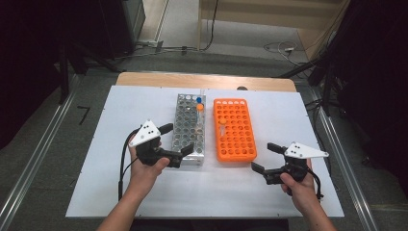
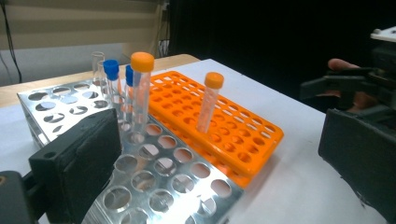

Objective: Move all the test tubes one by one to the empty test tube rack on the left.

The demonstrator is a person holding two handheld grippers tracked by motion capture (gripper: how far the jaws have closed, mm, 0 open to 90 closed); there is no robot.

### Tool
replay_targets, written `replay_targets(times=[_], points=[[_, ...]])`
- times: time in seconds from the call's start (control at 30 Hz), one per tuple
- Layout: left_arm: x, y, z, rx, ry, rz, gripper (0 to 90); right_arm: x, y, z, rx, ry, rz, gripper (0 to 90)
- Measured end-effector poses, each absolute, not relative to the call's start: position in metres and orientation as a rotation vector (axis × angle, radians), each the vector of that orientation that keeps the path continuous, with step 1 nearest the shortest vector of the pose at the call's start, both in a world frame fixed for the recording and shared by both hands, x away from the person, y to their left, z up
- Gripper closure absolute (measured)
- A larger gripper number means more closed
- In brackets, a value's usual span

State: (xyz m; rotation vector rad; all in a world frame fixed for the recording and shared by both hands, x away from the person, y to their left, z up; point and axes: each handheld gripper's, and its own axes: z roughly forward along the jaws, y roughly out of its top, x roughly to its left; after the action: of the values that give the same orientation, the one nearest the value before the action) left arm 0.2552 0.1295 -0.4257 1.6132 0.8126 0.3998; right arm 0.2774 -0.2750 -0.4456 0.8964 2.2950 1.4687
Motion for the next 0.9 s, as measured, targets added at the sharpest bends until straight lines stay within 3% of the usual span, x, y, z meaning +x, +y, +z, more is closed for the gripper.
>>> replay_targets(times=[0.67, 0.9], points=[[0.238, 0.139, -0.447, 1.617, 0.841, 0.359, 0.0, 0.315, -0.230, -0.450, 0.923, 2.319, 1.531, 4.5], [0.238, 0.139, -0.447, 1.616, 0.846, 0.356, 0.0, 0.331, -0.213, -0.456, 0.968, 2.318, 1.465, 15.7]])
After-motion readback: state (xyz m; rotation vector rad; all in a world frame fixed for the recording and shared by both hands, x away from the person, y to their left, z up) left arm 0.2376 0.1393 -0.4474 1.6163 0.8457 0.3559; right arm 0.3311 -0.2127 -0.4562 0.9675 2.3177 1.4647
